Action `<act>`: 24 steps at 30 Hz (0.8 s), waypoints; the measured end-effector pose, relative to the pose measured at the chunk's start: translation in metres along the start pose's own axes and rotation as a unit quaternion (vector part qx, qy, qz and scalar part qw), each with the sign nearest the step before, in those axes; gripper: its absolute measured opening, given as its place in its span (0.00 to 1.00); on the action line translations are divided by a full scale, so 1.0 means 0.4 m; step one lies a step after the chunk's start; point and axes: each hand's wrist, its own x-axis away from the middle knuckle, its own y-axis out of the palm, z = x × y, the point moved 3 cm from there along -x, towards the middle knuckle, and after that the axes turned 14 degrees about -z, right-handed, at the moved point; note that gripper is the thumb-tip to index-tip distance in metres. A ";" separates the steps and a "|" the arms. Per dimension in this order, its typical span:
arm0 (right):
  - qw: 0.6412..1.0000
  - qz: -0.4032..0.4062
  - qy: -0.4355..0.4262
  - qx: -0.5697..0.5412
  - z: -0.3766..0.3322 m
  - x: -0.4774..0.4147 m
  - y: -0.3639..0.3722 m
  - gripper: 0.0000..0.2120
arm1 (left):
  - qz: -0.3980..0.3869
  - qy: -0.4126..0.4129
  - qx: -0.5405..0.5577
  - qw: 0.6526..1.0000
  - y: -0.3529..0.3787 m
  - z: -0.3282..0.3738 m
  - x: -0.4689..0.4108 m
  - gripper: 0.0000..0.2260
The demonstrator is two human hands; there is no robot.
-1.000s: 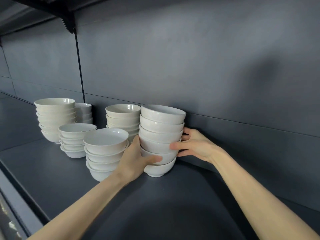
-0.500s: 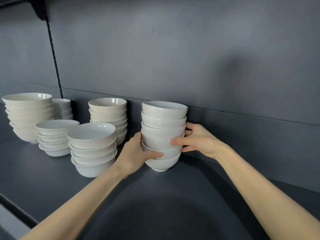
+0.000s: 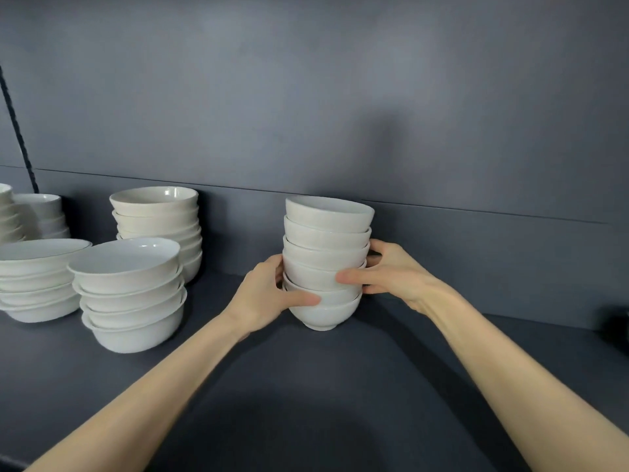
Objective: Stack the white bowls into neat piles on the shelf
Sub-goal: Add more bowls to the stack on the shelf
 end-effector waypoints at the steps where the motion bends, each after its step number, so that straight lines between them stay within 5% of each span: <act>1: 1.000 0.002 0.002 -0.001 0.003 0.007 -0.003 0.23 | -0.006 0.001 0.004 1.000 0.005 -0.001 -0.004 0.32; 7: 1.000 0.023 0.013 0.009 0.010 0.033 -0.020 0.25 | -0.032 0.011 0.005 0.999 0.025 0.003 -0.027 0.30; 12: 0.999 0.025 0.011 0.020 0.016 0.034 -0.023 0.29 | -0.021 0.022 -0.004 1.000 0.031 -0.008 -0.025 0.38; 24: 0.998 0.050 -0.037 -0.008 0.031 0.034 -0.016 0.27 | -0.040 0.091 0.081 0.992 0.059 -0.030 -0.019 0.27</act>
